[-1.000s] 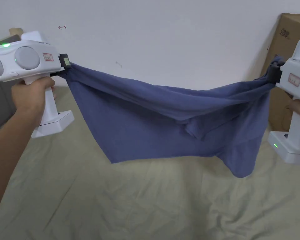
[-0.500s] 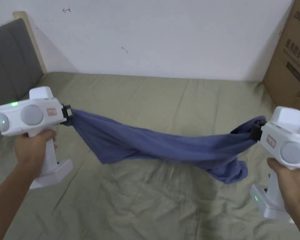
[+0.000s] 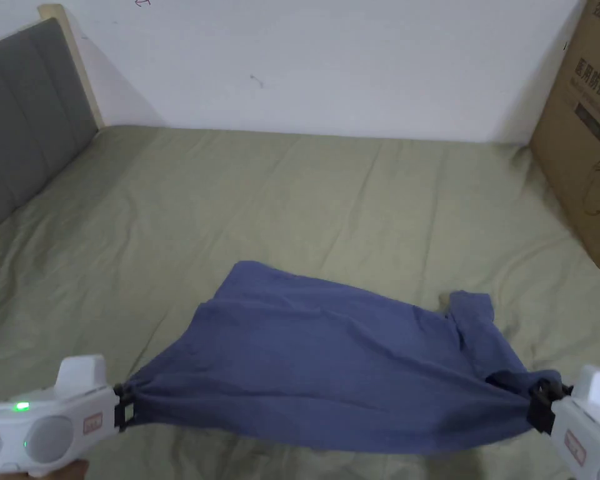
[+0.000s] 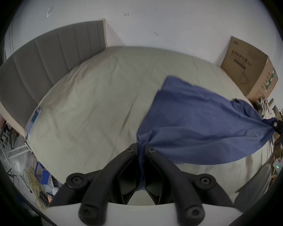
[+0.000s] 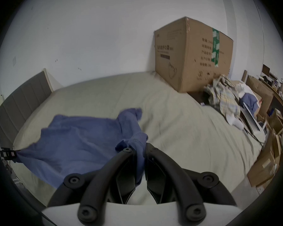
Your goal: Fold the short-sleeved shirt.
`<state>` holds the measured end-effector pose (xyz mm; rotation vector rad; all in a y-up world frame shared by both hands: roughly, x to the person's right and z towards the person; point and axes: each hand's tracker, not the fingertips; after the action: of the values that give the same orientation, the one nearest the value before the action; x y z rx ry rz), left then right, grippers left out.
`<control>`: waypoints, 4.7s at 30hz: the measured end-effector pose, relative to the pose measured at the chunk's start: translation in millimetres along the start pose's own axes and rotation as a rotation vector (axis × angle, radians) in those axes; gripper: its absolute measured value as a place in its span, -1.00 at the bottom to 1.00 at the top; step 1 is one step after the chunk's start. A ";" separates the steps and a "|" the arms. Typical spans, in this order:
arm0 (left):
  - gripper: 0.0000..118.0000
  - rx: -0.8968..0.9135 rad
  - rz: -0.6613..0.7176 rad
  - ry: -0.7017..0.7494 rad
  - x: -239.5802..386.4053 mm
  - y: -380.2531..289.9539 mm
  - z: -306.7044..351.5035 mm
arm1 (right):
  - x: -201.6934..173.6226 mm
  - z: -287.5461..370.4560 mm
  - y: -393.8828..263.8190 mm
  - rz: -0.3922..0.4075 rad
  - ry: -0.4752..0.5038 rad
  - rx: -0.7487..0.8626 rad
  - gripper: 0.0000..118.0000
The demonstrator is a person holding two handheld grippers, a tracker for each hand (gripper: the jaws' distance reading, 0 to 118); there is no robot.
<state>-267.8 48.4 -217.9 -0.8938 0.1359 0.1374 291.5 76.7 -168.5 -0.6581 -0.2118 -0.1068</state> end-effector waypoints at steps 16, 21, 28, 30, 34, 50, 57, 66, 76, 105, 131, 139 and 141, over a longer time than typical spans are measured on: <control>-0.89 -0.248 -0.026 0.085 8.0 -57.7 -32.7 | 34.9 -42.4 -105.1 -0.148 -0.090 -0.353 -0.79; 0.47 -0.207 -0.023 0.067 21.8 -38.1 -12.8 | 33.0 -21.0 -68.3 -0.129 -0.068 -0.229 0.48; 0.81 0.127 -0.011 -0.091 61.5 13.8 50.9 | -6.3 44.8 21.0 -0.018 -0.007 0.161 0.50; 0.78 0.223 -0.012 -0.116 72.3 25.2 67.0 | -22.8 65.4 36.7 0.027 0.008 0.256 0.50; 0.53 0.399 -0.027 -0.165 92.5 38.5 94.1 | -47.2 93.5 51.3 0.110 0.014 0.403 0.48; -1.00 0.396 -0.093 -0.192 122.9 64.4 58.9 | -58.9 95.3 58.9 0.142 -0.022 0.474 -1.00; -1.00 0.188 -0.215 -0.189 145.9 124.6 -36.7 | -50.0 63.5 66.9 0.137 -0.035 0.430 -1.00; -0.81 0.004 -0.315 -0.130 188.3 187.8 -170.5 | -35.5 -1.8 78.6 0.136 -0.087 0.348 -1.00; 0.54 -0.202 -0.227 -0.030 210.6 207.3 -265.5 | -19.1 -52.0 72.9 0.130 -0.143 0.270 -1.00; -0.98 0.039 -0.135 -0.220 174.3 203.6 -126.5 | -15.7 -178.4 48.9 0.028 -0.028 -0.267 -0.97; -0.98 0.447 0.042 -0.179 85.3 305.5 62.3 | -12.1 20.9 267.3 0.081 0.172 0.421 -1.00; -0.98 0.610 0.022 -0.120 87.9 384.5 145.3 | -44.0 48.0 362.7 0.117 0.185 0.602 -1.00; -0.98 0.637 0.014 -0.106 88.3 407.0 149.3 | -48.4 53.5 386.2 0.113 0.192 0.650 -1.00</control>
<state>-243.5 422.7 -452.6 -0.2495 0.0788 0.1426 299.6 415.0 -368.0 -0.0095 -0.0158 0.0109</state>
